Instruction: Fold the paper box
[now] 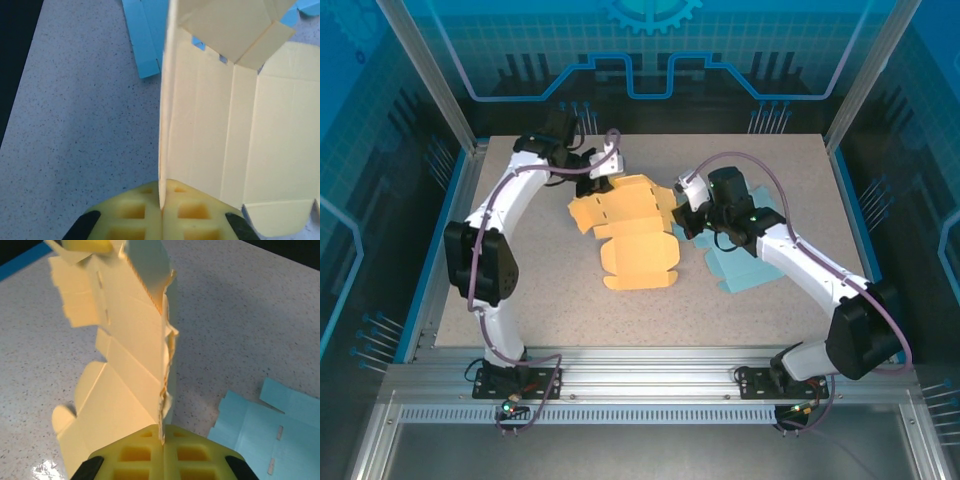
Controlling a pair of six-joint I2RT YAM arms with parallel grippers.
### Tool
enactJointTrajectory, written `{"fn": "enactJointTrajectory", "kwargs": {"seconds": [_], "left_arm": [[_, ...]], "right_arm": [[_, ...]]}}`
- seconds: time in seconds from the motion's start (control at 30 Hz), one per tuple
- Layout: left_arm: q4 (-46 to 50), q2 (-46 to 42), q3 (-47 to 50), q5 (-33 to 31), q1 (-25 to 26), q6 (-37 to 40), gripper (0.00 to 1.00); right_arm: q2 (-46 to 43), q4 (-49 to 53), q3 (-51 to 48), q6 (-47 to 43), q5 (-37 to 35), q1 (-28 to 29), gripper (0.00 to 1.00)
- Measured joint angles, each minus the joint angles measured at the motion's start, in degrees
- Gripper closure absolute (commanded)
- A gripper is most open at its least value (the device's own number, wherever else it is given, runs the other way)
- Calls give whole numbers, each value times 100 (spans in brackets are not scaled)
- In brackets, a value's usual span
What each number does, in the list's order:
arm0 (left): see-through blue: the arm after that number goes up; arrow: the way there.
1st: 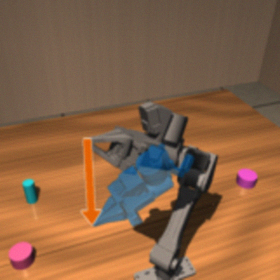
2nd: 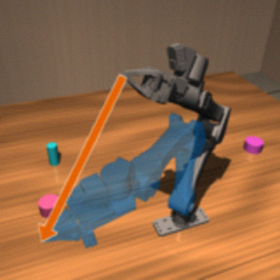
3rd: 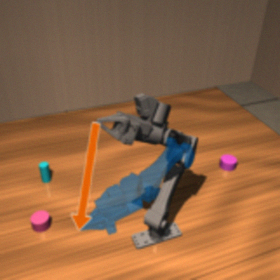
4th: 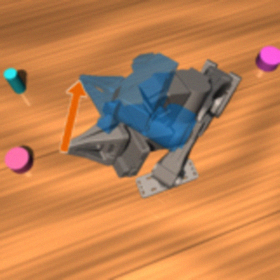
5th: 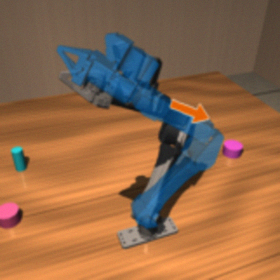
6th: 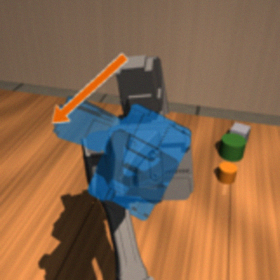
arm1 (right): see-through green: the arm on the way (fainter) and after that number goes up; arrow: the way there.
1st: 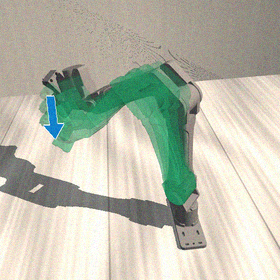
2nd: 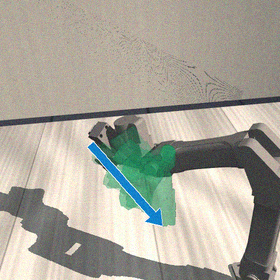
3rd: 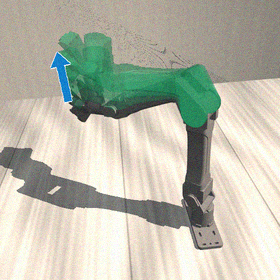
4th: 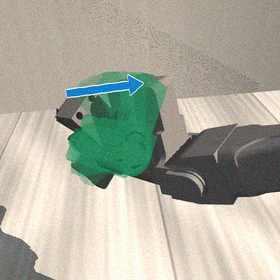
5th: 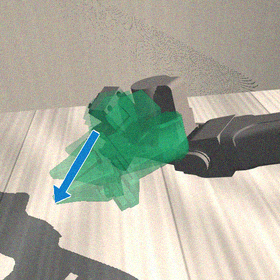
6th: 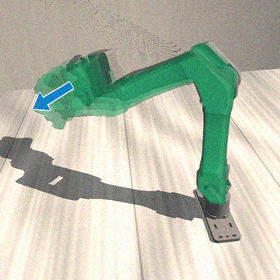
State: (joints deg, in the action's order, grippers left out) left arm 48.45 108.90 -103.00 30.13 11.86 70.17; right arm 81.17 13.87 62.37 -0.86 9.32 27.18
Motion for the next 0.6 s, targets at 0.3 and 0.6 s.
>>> {"fn": "enactJointTrajectory", "kwargs": {"seconds": [0.3,0.6], "left_arm": [[-2028,-1379,2374,-1095,446,-527,100],[-3528,-2076,3731,-2555,1231,-938,100]], "right_arm": [[133,-188,-372,514,-157,-74,94],[431,-339,-549,1025,-203,-101,69]]}}
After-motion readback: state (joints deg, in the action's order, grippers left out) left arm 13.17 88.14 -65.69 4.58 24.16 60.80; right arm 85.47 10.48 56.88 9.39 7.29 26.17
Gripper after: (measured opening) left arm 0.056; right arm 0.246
